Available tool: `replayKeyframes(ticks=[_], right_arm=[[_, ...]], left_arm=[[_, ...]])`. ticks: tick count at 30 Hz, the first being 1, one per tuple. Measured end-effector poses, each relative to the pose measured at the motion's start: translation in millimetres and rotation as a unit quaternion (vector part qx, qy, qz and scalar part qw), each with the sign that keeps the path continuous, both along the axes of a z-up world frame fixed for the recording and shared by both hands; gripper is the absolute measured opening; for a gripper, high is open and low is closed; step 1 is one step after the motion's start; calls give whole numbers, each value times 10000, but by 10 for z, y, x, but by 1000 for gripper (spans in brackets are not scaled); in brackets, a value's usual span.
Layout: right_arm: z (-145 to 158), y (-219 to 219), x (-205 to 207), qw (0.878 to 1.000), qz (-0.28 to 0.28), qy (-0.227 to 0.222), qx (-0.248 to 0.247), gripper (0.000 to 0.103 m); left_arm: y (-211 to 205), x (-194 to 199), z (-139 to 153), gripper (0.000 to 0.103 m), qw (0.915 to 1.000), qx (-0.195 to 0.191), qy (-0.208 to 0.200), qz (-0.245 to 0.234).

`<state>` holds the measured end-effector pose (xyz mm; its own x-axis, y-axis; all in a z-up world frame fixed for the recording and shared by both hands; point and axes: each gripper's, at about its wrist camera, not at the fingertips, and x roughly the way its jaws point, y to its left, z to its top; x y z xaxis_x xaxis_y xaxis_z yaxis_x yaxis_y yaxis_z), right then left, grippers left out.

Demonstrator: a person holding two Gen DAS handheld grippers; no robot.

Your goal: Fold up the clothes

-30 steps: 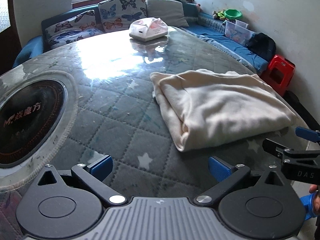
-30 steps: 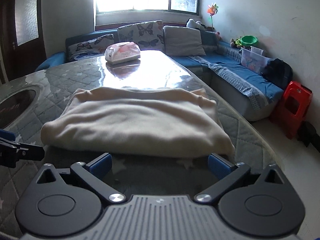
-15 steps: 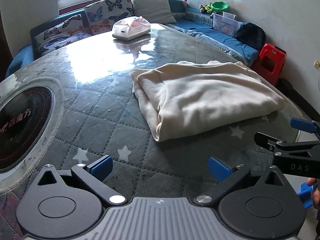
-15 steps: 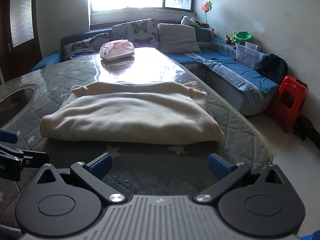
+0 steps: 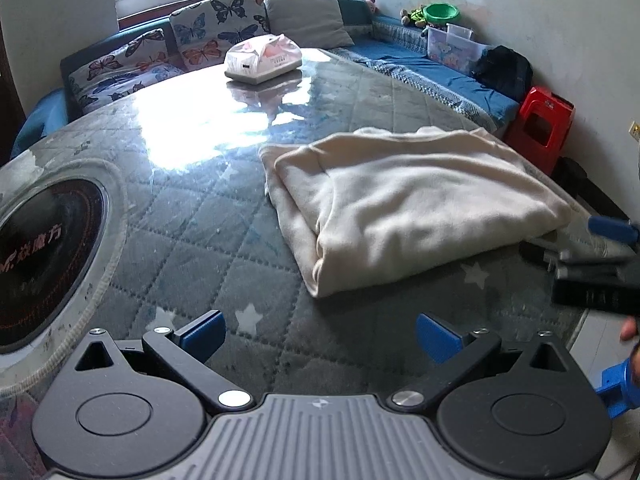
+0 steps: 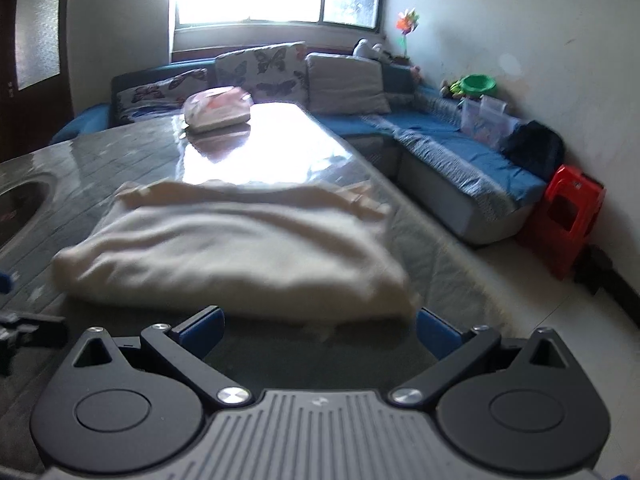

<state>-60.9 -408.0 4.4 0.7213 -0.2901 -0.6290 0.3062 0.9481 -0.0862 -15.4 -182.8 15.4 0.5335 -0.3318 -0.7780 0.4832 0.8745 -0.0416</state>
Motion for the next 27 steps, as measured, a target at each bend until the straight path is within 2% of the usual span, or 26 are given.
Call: replayKeyframes(ticks=[6, 12, 18, 27], right_arm=[[46, -264, 278, 9995, -216, -17, -251, 103], [-70, -525, 702, 9992, -230, 225, -244, 103], [-111, -633, 976, 9990, -236, 314, -197, 103], [-92, -652, 1118, 9991, -195, 284, -251, 103]], left_arm=[[-171, 172, 129, 103, 9997, -238, 53, -30], [-536, 362, 128, 103, 9973, -521, -32, -518], [-828, 410, 35, 103, 9928, -557, -274, -1020], [-856, 398, -117, 103, 9915, -429, -208, -1210]])
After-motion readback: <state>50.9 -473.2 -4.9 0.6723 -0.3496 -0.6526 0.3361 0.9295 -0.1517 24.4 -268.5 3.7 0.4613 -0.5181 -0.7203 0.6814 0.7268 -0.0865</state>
